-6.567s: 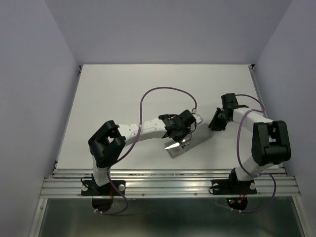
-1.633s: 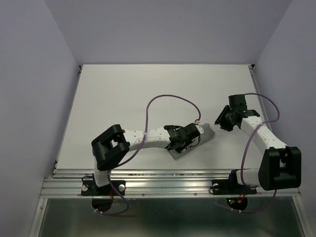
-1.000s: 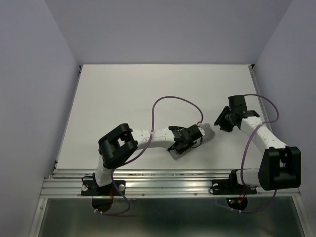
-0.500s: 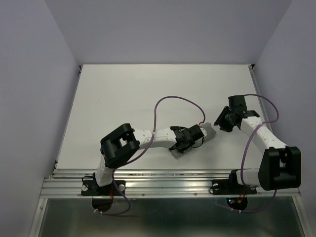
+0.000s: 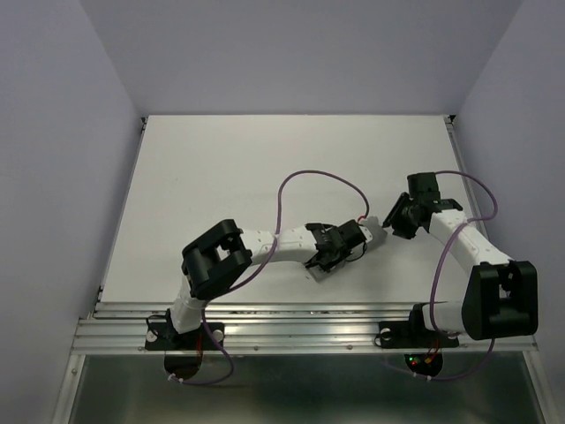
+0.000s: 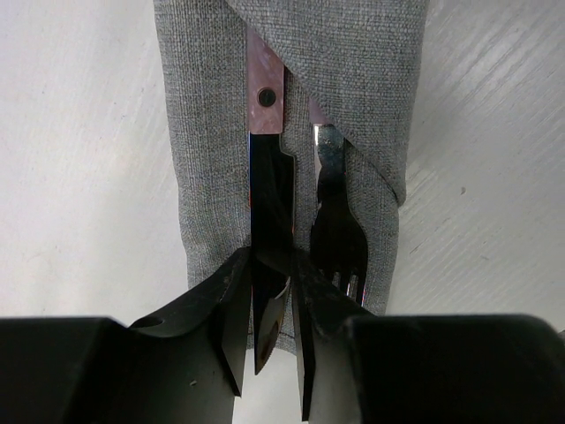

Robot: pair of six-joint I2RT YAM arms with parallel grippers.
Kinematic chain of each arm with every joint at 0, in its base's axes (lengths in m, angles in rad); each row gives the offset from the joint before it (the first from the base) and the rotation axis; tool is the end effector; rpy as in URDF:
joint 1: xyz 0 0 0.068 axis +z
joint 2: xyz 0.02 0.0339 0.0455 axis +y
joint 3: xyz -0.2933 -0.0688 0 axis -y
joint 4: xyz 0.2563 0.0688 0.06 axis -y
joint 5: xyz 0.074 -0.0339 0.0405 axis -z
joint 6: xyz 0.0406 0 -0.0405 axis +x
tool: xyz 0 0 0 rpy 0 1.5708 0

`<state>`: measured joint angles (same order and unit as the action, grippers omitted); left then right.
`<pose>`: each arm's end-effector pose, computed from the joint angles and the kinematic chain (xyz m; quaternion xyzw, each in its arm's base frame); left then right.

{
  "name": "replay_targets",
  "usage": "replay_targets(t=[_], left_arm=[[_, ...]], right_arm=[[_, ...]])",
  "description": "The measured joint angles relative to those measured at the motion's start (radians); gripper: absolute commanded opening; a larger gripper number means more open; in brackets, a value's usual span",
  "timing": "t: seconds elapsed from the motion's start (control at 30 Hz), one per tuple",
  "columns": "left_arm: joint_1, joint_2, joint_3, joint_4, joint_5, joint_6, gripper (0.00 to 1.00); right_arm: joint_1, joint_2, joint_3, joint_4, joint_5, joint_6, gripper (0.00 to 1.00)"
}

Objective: Fold the napkin into a case and place the utensils inside
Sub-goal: Stuff the knife into the folded napkin.

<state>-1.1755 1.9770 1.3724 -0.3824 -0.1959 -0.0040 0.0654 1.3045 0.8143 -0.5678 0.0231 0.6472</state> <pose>0.1781 -0.4063 0.1916 0.5035 0.8098 -0.0814 0.2901 0.2529 0.0156 0.2289 0.2802 0.9258 0.0780 0.2415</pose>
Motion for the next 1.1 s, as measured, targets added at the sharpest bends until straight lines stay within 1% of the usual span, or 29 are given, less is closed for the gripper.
replay_targets(t=[0.17, 0.3, 0.53, 0.87, 1.1], left_arm=[[0.009, 0.022, 0.034, -0.003, 0.017, 0.018, 0.28], [0.016, 0.028, 0.044, 0.001, 0.034, 0.023, 0.28], [0.025, 0.047, 0.075, -0.001, 0.057, 0.029, 0.27], [0.046, 0.07, 0.118, -0.012, 0.063, 0.049, 0.26], [0.057, 0.097, 0.184, -0.02, 0.065, 0.057, 0.26]], right_arm=[[0.0, 0.051, 0.0, 0.012, 0.048, 0.008, 0.42], [0.0, 0.113, 0.0, 0.03, 0.081, 0.03, 0.38], [0.0, 0.183, 0.0, 0.104, 0.091, 0.077, 0.32], [0.0, 0.21, -0.007, 0.178, 0.061, 0.076, 0.32], [0.0, 0.21, -0.026, 0.214, 0.029, 0.071, 0.31]])
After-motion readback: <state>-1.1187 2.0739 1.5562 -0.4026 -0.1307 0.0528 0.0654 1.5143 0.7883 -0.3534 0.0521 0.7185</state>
